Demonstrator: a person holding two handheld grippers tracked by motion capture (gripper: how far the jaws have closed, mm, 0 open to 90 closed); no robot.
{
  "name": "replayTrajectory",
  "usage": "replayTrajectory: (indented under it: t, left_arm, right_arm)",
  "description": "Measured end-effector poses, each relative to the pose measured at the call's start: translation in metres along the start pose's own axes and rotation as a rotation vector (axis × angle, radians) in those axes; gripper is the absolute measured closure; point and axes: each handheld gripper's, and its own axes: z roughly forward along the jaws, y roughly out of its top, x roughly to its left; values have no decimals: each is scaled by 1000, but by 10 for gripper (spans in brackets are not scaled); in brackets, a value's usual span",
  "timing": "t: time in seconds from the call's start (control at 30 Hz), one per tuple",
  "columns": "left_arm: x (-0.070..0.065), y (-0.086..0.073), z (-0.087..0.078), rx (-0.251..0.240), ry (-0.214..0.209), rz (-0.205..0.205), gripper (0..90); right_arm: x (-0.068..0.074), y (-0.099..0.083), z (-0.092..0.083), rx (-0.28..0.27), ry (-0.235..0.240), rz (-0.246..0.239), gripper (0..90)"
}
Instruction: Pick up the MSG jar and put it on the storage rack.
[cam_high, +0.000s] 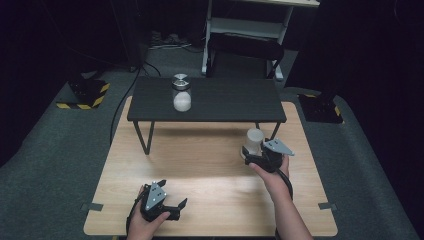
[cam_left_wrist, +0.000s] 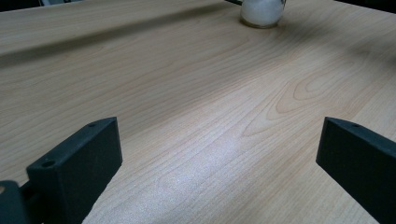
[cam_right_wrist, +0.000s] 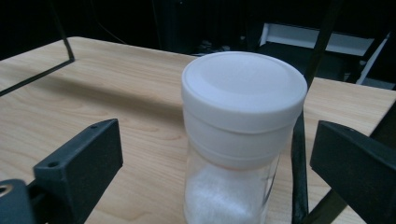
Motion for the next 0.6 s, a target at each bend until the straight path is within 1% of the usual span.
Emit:
replayTrajectory:
  t: [0.23,0.27,0.33,0.37,0.43,0.57,0.6]
  left_arm:
    - [0,0,0,0,-1,-2,6]
    - [0,0,0,0,-1,-1,6]
    - [0,0,0,0,-1,0,6]
    - [0,0,0,0,0,0,6]
    - [0,0,0,0,0,0,6]
    - [0,0,0,3,0,3,6]
    - [0,1,0,4,1,4,6]
  right_arm:
    - [5,-2,11,-10,-30,17,149]
    - [5,-3,13,-15,-27,27,179]
    - [7,-4,15,-18,-34,24,197]
    - [7,-6,16,-23,-38,30,212]
    - [7,-8,17,-33,-43,38,259]
    - [4,-9,17,-40,-43,60,322]
    - [3,-9,18,-38,-44,58,337]
